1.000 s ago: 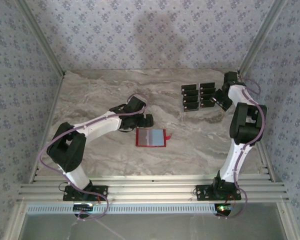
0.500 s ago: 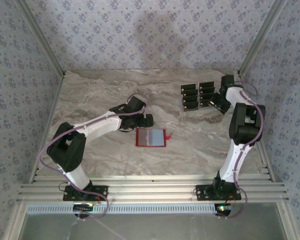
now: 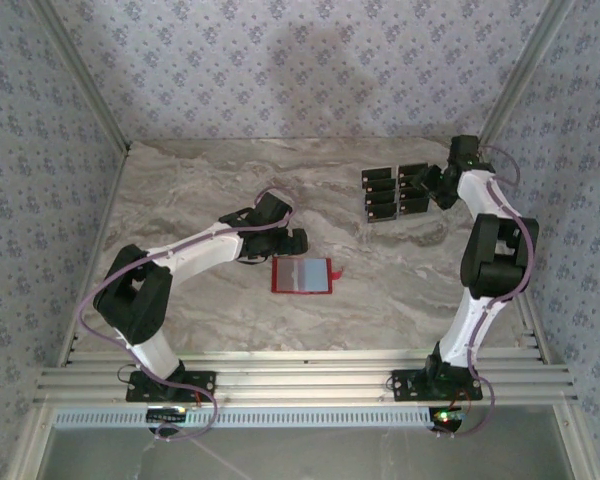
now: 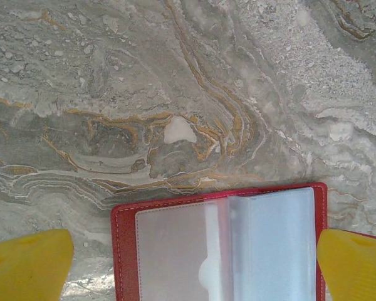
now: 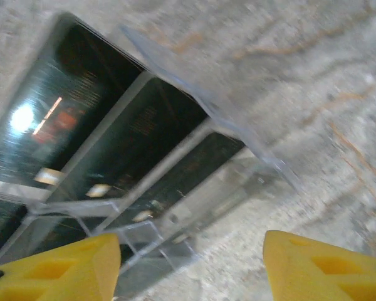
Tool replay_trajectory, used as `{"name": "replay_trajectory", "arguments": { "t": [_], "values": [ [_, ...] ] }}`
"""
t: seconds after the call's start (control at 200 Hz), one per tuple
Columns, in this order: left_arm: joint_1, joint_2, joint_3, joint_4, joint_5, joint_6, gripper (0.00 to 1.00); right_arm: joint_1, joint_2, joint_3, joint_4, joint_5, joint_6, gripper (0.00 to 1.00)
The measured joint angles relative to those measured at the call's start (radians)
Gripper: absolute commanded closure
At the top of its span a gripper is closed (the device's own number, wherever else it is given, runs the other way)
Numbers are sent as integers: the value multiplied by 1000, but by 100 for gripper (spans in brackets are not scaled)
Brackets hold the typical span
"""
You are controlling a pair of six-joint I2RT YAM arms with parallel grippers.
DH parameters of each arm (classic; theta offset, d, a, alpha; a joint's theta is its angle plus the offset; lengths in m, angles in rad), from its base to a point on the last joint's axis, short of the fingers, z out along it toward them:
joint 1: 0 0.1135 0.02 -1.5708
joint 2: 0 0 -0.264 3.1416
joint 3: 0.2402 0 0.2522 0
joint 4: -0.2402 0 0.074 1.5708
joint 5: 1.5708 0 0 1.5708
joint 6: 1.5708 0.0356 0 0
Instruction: Put the credit cards into the card holder
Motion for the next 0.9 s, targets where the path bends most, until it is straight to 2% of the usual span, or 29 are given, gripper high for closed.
{"name": "replay_trajectory", "arguments": {
  "t": [0.205,0.62,0.899],
  "values": [
    [0,0,0,0,0,0,0,-37,48,70,89,-81,4,24],
    [0,0,0,-1,8,0,0,-70,261,329,234,-236,11,24],
    [0,34,0,-2,15,0,0,-96,441,428,316,-370,58,25]
  ]
}}
